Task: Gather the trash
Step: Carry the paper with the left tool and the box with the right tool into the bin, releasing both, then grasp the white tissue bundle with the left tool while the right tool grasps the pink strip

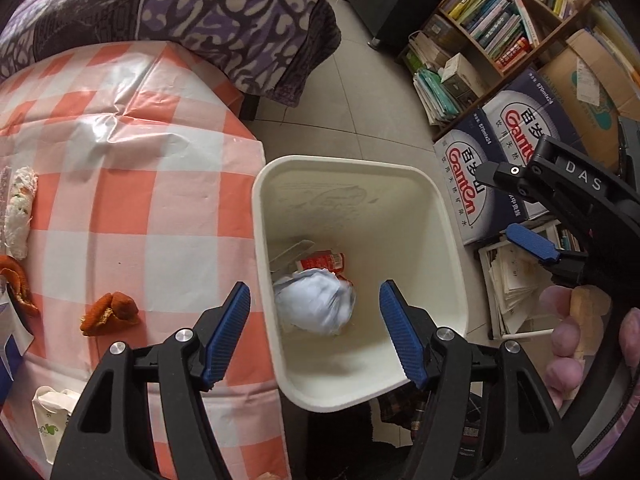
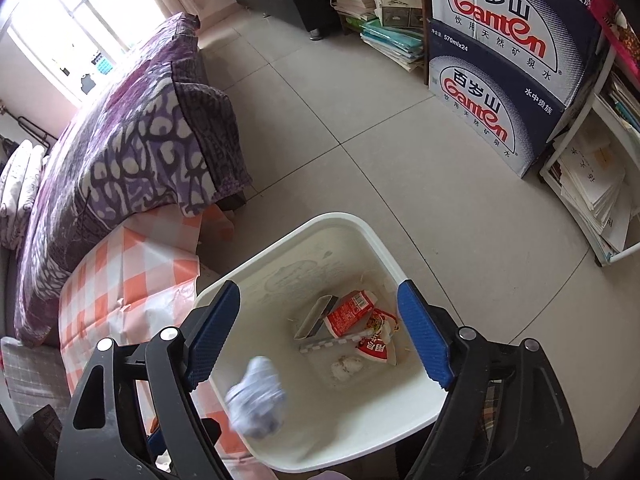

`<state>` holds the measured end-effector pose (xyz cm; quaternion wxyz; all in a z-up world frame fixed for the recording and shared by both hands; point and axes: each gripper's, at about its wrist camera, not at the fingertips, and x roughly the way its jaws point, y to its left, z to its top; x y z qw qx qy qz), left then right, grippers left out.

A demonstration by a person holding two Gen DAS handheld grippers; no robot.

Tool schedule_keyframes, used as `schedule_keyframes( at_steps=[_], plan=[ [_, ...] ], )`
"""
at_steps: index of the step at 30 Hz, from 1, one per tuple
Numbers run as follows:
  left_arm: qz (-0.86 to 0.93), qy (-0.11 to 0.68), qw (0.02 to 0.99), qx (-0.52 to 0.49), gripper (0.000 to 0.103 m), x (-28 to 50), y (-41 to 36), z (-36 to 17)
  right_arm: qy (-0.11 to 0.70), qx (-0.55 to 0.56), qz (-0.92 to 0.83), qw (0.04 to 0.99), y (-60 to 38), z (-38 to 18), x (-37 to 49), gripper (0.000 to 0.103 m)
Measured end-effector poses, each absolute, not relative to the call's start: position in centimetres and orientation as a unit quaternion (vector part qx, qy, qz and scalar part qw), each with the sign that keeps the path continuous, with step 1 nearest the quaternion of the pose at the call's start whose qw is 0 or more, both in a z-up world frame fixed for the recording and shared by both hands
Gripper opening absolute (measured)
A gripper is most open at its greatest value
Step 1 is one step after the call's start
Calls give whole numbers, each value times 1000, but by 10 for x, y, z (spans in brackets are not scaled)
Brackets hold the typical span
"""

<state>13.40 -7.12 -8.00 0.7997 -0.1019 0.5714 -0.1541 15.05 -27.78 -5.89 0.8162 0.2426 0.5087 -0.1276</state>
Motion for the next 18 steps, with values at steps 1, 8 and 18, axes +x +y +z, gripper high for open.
schedule_keyframes(
  at_steps=[1,8,18],
  plan=[
    [-146,571,802,-97,66,135,-67,-81,509,239,-127,817,-275,-59,151,78],
    [-86,555,826,-57,70,138,-37,-79,510,188,-113,832,-238,-56,157,82],
    [13,554,831,-45,75,141,37,-82,519,142,-79,839,-181,-57,164,86]
  ],
)
